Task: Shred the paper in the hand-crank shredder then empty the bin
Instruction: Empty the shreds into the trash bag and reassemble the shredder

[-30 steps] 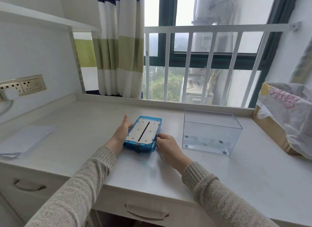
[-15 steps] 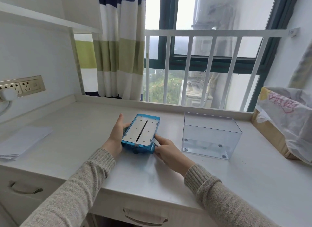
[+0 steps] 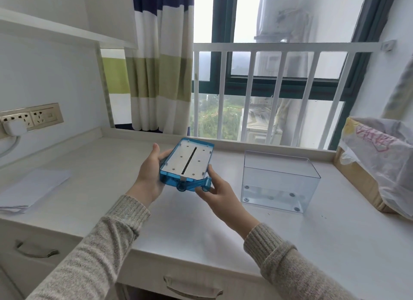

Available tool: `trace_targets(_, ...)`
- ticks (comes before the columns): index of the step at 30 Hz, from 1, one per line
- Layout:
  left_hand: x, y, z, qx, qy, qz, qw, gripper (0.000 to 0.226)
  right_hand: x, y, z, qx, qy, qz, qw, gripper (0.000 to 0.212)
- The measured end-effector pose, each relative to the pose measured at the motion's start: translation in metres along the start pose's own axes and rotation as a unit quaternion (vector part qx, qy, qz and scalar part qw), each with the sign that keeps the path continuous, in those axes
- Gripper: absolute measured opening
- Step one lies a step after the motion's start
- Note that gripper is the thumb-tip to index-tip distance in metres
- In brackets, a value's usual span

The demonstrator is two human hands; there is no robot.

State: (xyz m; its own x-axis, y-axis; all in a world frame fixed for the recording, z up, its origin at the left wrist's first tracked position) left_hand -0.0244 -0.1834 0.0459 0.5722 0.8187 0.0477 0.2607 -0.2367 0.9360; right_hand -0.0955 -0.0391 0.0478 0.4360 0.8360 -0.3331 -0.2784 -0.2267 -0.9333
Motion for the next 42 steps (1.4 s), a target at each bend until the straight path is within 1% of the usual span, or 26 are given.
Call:
trace_targets(3, 0.002, -0.005, -0.002, 0.064, 0.000, 0.006, 0.998, 0.059, 0.002, -0.006, 0.002, 0.017, 0.019, 0.023, 0.999, 0.056)
trace_targets(5, 0.004, -0.009, -0.004, 0.119, -0.006, 0.022, 0.993, 0.053, 0.003, -0.008, 0.002, 0.025, 0.023, 0.029, 0.999, 0.061)
trace_targets(8, 0.006, -0.013, -0.007, 0.158, -0.026, 0.041, 0.986, 0.041, 0.004, -0.009, 0.004, 0.028, 0.027, 0.032, 0.999, 0.067)
trace_targets(11, 0.014, -0.011, -0.017, 0.182, -0.068, 0.044, 0.980, 0.040, 0.006, -0.012, 0.007, 0.027, 0.030, 0.033, 0.999, 0.071)
trace_targets(15, 0.024, -0.001, -0.032, 0.211, -0.113, 0.021, 0.971, 0.043, 0.006, -0.019, 0.013, 0.026, 0.041, 0.055, 0.997, 0.066)
trace_targets(18, 0.030, 0.003, -0.042, 0.217, -0.140, 0.007, 0.966, 0.042, 0.009, -0.025, 0.014, 0.026, 0.042, 0.075, 0.996, 0.062)
trace_targets(21, 0.036, 0.002, -0.055, 0.224, -0.165, 0.023, 0.960, 0.047, 0.011, -0.027, 0.013, 0.032, 0.053, 0.084, 0.995, 0.057)
trace_targets(25, 0.041, 0.000, -0.068, 0.243, -0.190, 0.045, 0.950, 0.051, 0.010, -0.025, 0.021, 0.049, 0.089, 0.085, 0.991, 0.051)
trace_targets(28, 0.042, 0.000, -0.070, 0.238, -0.200, 0.047, 0.949, 0.052, 0.009, -0.023, 0.026, 0.076, 0.098, 0.082, 0.989, 0.052)
trace_targets(31, 0.042, -0.003, -0.071, 0.225, -0.205, 0.057, 0.951, 0.055, 0.009, -0.020, 0.028, 0.096, 0.104, 0.078, 0.987, 0.057)
trace_targets(37, 0.045, -0.010, -0.072, 0.233, -0.207, 0.092, 0.946, 0.057, 0.008, -0.017, 0.032, 0.104, 0.115, 0.072, 0.985, 0.059)
trace_targets(42, 0.047, -0.014, -0.070, 0.222, -0.214, 0.096, 0.946, 0.059, 0.007, -0.016, 0.033, 0.113, 0.113, 0.069, 0.985, 0.058)
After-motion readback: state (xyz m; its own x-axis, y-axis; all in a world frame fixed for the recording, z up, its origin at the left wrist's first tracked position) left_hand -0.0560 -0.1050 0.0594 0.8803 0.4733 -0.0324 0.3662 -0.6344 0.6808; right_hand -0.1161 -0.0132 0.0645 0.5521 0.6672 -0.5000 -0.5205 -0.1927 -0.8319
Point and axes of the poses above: each hand's wrist, its own x-axis away from the middle knuckle, its own z-axis out of the back of the hand, y = z × x, the point moved 10 cm from there along -x, towards the middle knuckle, and after that the axes turned 6 degrees about y, right-handed, at the moved point
